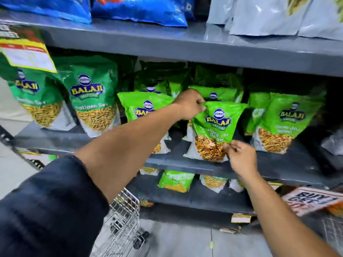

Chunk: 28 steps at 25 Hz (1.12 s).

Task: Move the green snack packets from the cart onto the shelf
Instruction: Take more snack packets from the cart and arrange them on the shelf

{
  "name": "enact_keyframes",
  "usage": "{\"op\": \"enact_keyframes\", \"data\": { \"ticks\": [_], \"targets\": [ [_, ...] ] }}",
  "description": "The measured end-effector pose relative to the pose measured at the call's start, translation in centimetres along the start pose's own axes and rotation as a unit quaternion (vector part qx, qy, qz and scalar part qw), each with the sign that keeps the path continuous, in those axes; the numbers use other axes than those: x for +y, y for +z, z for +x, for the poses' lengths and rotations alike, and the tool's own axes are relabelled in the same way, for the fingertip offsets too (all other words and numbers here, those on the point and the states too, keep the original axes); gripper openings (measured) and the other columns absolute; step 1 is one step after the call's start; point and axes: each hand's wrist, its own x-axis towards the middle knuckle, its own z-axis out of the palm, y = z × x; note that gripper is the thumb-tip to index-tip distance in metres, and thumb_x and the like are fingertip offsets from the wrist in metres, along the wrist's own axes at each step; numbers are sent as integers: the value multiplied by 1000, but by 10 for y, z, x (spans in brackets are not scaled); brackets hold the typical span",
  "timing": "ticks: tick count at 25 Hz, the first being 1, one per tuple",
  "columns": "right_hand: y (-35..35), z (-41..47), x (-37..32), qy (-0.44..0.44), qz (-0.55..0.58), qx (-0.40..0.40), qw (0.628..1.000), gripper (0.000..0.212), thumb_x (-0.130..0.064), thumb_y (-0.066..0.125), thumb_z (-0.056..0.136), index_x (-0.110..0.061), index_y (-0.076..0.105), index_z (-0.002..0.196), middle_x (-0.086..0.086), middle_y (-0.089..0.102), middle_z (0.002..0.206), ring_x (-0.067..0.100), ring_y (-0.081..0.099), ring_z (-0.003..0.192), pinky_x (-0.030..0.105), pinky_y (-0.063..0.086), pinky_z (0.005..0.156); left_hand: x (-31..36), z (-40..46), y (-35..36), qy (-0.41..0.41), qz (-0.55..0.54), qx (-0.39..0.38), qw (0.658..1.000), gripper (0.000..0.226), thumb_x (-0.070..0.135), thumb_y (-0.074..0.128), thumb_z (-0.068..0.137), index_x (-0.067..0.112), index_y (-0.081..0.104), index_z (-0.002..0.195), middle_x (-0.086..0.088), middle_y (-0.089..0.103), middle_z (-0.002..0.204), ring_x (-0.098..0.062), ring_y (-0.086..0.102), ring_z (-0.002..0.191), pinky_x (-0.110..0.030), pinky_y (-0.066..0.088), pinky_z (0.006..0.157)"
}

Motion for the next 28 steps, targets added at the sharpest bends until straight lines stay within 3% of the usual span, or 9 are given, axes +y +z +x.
{"op": "enact_keyframes", "data": {
  "ticks": [4,7,12,14,17,19,22,25,28],
  "targets": [
    [8,22,6,-16,-5,15,1000,28,-21,72,78,-2,68,99,15,72,97,14,62,81,27,45,77,0,22,6,8,65,23,998,29,23,62,86,3,65,107,-17,65,118,-30,59,108,-26,41,78],
    [5,26,12,-38,-21,4,999,28,-22,72,78,-3,68,98,14,73,96,12,63,79,25,44,75,-2,27,11,-9,55,26,998,30,22,64,85,3,66,107,-16,66,117,-29,60,107,-21,35,73],
    [2,25,19,-29,-3,-18,999,30,-27,70,79,-10,67,104,14,73,98,24,67,88,45,52,86,-1,22,15,-59,5,44,997,38,26,68,82,8,64,115,-12,66,121,-25,60,112,-20,41,88],
    [-1,13,18,-36,-2,16,999,38,-28,69,79,-15,61,113,10,71,102,18,64,88,37,50,86,-5,1,19,-90,-20,78,993,49,32,68,81,11,57,125,-11,64,127,-26,59,115,-29,46,97],
    [3,-35,24,-142,11,73,987,40,-25,66,80,-20,54,118,3,58,102,2,55,85,21,43,83,-28,-75,41,-63,-53,130,988,50,33,64,84,15,50,128,-12,69,113,-28,66,98,-28,51,77],
    [20,-73,28,-208,-2,6,978,35,-28,62,79,-18,58,113,-1,53,102,-3,50,85,7,35,86,-59,-145,55,-86,-37,109,990,54,35,61,85,16,45,132,-11,67,116,-26,64,101,-32,51,77],
    [64,-119,22,-256,-25,-162,953,28,-30,58,79,-17,65,102,1,58,101,8,52,95,6,32,91,-122,-255,59,-204,-24,108,973,39,36,60,85,23,55,121,-7,67,118,-22,62,104,-33,50,84],
    [121,-145,4,-274,-47,-276,920,22,-17,68,76,-16,66,98,2,61,100,12,55,96,14,35,90,-184,-342,44,-354,-23,127,927,41,31,63,86,15,57,123,-11,65,124,-27,62,110,-31,47,87],
    [195,-171,-22,-292,-77,-390,870,23,-15,70,75,-18,67,98,1,64,99,11,55,90,15,35,83,-247,-412,23,-508,-40,136,850,43,29,64,85,15,57,124,-19,68,118,-36,64,105,-36,51,82]
  ]
}}
